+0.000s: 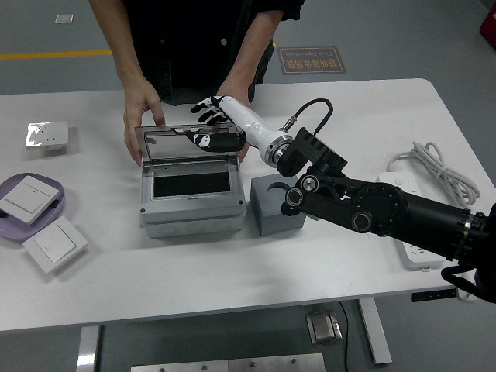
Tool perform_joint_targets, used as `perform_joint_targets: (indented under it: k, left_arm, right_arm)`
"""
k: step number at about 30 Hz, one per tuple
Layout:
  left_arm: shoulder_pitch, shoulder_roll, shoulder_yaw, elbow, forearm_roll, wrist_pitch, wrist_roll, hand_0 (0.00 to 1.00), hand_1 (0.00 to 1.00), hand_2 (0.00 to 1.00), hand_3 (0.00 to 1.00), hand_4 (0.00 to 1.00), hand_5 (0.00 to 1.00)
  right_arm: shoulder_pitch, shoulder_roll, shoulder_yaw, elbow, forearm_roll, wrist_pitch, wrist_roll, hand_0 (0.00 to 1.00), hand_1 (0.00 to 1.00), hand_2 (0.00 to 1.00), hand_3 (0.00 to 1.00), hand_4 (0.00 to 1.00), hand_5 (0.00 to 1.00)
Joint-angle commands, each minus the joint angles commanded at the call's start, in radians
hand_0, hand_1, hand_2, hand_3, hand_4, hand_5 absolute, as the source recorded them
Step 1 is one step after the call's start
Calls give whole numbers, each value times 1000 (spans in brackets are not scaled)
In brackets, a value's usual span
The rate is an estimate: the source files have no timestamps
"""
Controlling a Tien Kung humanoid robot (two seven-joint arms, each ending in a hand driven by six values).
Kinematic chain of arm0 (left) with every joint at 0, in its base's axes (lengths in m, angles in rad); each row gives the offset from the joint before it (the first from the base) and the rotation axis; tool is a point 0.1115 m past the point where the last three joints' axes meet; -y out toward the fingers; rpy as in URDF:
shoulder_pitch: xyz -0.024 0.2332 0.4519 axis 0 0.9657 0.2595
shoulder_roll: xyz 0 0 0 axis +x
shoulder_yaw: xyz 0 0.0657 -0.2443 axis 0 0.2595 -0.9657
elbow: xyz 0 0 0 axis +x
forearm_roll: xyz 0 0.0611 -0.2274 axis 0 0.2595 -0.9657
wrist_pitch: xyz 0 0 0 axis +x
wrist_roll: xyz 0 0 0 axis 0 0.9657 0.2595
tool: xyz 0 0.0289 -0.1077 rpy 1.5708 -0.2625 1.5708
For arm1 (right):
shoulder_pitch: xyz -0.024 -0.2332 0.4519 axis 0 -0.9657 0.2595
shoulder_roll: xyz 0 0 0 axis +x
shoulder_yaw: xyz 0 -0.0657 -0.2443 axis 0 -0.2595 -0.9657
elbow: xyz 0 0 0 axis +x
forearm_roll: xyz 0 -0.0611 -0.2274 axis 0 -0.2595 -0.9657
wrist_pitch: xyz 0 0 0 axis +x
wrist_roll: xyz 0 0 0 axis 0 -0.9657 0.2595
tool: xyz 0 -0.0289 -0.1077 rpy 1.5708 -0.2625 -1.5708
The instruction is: Pick up the cylinder from the cube,place it in the box,flap close box
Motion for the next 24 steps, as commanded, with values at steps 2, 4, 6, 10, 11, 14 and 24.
perform_joint_targets:
  k: [2, 4, 6, 10, 11, 14, 24]
  left_arm:
    - [0, -2, -3, 0, 2, 0, 0, 622, 656, 653, 688, 756, 239]
    - [-1, -4, -5, 0, 3, 0, -1, 622, 656, 653, 687, 756, 240]
    - [0, -5, -7, 0, 4, 0, -1, 622, 656, 653, 687, 756, 240]
    - [1, -6, -9, 0, 5, 0, -1, 622, 656, 653, 687, 755, 238]
    - [1, -7, -10, 0, 6, 0, -1, 622, 656, 653, 687, 755, 238]
    - [2, -8, -11, 0, 6, 0, -1, 622, 656, 653, 687, 755, 238]
    - [11, -13, -12, 1, 0, -1, 0, 622, 656, 652, 687, 753, 236]
  right_arm:
    - [-10, -11, -4, 42, -12, 1, -5, 774, 688, 683, 747, 681, 317]
    - [-19, -19, -6, 86, -25, 4, -10, 750, 686, 682, 745, 677, 318]
    - [-28, -25, -6, 125, -32, 10, -17, 750, 686, 682, 745, 677, 318]
    - [-46, -30, -14, 170, -25, 34, -34, 739, 678, 681, 743, 673, 319]
    - [-52, -31, -19, 174, -18, 44, -38, 739, 678, 681, 743, 673, 319]
    - [-67, -35, -32, 180, 2, 64, -45, 739, 678, 681, 743, 673, 319]
    - [-132, -96, 96, 226, 5, 60, -31, 738, 677, 691, 761, 668, 320]
